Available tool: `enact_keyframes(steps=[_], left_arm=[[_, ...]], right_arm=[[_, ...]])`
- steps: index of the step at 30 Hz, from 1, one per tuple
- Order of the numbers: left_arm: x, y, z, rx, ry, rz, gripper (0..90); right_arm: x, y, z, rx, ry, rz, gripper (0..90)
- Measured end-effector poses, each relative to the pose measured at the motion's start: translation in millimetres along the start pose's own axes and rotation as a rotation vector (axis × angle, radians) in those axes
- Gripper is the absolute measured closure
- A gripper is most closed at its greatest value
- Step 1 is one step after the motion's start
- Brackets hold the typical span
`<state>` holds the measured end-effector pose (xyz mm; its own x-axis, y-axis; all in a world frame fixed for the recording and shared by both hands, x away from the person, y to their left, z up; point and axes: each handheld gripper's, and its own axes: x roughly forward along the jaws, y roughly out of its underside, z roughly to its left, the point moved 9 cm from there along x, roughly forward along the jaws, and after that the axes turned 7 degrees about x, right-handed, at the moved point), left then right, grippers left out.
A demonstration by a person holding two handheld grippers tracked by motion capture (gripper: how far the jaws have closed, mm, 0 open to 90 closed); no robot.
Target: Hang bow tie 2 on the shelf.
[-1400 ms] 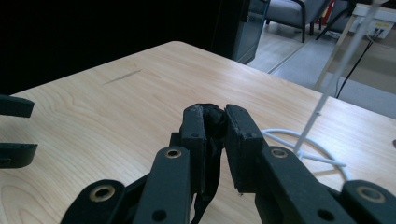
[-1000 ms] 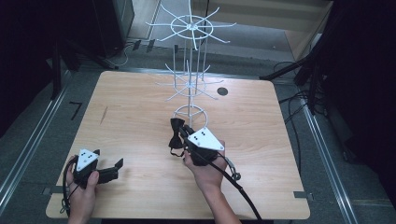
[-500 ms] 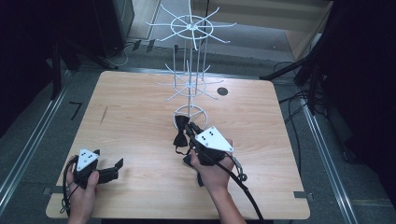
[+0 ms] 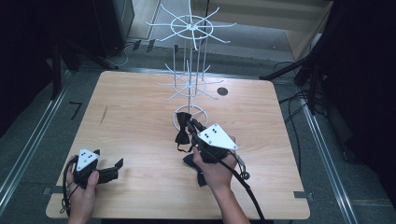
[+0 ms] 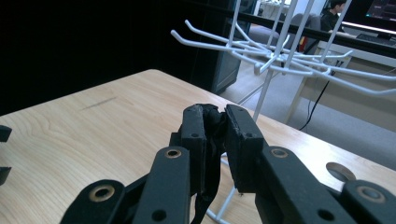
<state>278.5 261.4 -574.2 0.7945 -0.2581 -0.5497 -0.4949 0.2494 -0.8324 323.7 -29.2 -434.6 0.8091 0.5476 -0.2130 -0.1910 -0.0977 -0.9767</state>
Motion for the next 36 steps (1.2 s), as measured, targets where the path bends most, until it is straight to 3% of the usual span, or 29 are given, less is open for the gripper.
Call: enact_keyframes(steps=[21,36], left_arm=[[-0.3,0.0,0.4,0.003,-0.003,-0.002,6.5],[0.0,0.0,0.1,0.0,-0.001,0.0,6.5]], right_arm=[[0.0,-21.0,0.1,-0.029,-0.014,-0.022,79.5],[-0.6,-36.8,-6.2,-0.001,-0.037,-0.05,79.5]])
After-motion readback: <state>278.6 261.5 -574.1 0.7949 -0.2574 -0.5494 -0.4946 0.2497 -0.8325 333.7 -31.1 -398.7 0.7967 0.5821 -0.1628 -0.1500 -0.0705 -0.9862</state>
